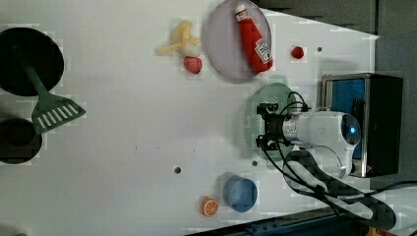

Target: Drag strainer right to left.

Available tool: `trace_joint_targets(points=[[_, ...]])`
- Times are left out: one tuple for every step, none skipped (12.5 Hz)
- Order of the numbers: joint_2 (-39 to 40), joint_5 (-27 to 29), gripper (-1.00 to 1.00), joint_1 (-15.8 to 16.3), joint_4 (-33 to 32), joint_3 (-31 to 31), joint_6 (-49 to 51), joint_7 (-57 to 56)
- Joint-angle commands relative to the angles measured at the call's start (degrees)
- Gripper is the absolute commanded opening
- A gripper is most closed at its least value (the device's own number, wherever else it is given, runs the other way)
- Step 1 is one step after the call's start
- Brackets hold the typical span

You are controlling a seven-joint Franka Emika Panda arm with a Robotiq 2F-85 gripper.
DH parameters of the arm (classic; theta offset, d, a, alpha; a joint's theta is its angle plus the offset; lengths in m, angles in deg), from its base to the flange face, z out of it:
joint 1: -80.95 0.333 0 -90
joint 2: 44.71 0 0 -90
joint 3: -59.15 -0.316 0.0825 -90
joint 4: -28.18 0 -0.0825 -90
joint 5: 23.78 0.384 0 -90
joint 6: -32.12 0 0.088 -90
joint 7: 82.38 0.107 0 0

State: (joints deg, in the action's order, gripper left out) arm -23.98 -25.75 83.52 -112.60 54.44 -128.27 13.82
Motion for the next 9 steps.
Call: trace_joint_targets(points=[[0.06,0.74,1.00,3.03,0.84,-3.48,-0.47,6.47],[0.26,0.88,1.00,3.75,1.18,-4.11,-0.43,8.20],[0.45,0.95,1.00,4.52,1.55,-4.66,-0.38,10.07],[0.73,1.00,1.00,5.37,1.89,-5.05,-0.25,12.11],[1.14,1.01,1.00,6.24,2.40,-5.44,-0.30,13.47],[1.63,1.05,1.00,7.23,3.20,-5.69,-0.23,14.61],[2.22,1.36,1.00,8.17,3.95,-5.93,-0.02,15.50],[2.81,1.66,1.00,9.04,4.77,-6.15,0.04,15.91],[3.35,1.67,1.00,9.98,5.62,-6.19,0.20,15.97]])
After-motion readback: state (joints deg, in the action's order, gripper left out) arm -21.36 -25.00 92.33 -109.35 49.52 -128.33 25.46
